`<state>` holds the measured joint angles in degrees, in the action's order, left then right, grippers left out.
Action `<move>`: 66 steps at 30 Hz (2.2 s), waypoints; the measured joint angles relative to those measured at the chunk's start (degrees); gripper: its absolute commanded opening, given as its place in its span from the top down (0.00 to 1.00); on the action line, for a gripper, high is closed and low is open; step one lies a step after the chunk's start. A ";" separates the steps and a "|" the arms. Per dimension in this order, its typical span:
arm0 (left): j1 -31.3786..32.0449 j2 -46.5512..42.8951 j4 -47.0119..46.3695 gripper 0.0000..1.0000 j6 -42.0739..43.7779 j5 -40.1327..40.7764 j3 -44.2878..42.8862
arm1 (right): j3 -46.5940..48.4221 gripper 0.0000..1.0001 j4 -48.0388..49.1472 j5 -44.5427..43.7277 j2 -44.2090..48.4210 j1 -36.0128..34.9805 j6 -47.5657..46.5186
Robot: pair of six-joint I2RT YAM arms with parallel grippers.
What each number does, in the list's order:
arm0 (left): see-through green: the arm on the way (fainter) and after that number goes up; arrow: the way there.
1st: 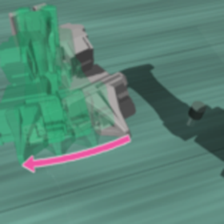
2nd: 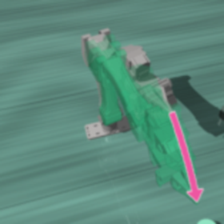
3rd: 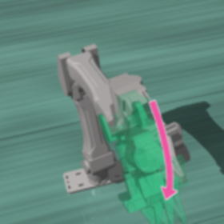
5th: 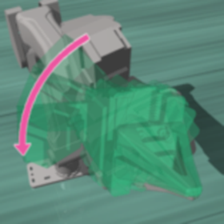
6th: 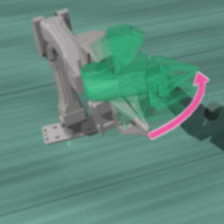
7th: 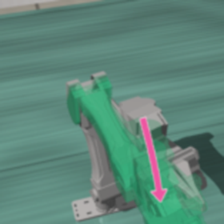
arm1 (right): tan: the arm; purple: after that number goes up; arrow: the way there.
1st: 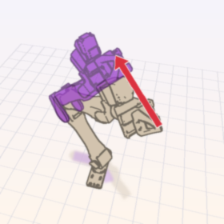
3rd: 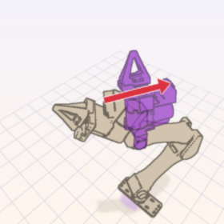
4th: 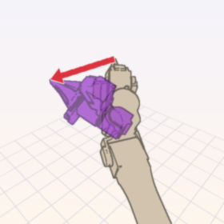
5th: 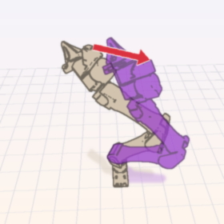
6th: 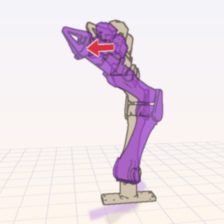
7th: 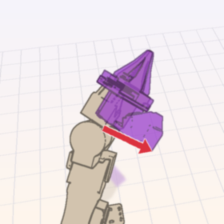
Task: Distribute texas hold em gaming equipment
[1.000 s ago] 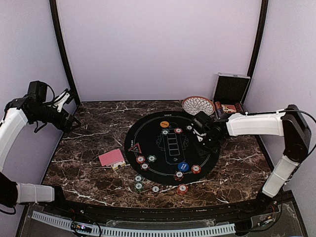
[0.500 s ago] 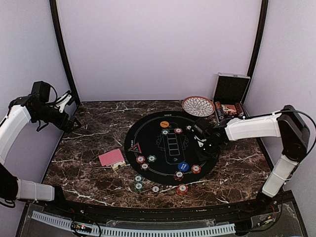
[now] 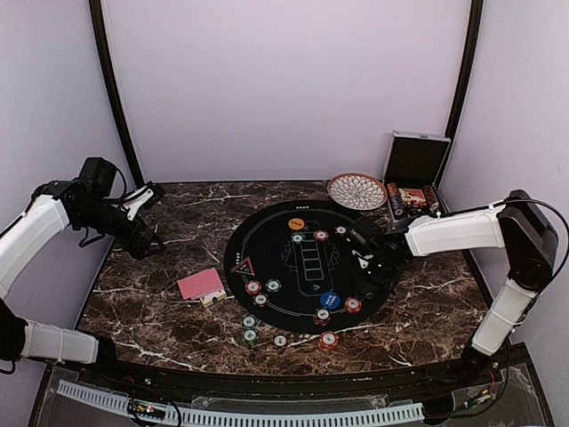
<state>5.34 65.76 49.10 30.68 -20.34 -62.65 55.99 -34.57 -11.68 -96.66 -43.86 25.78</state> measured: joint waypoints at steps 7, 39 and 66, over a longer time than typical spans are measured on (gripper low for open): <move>5.73 3.43 -0.28 0.01 -0.02 0.87 2.67 | 4.04 0.24 -2.23 -1.42 0.11 0.07 0.59; 21.75 18.97 -14.82 0.01 1.92 10.40 10.62 | 13.07 0.01 -2.95 3.02 6.34 0.07 3.06; 22.27 20.94 -16.11 0.01 4.72 13.16 12.13 | 13.60 0.01 -2.95 4.39 6.93 0.07 3.04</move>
<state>27.62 86.70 32.99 35.40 -7.18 -50.52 69.58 -37.52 -7.29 -89.73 -43.79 28.82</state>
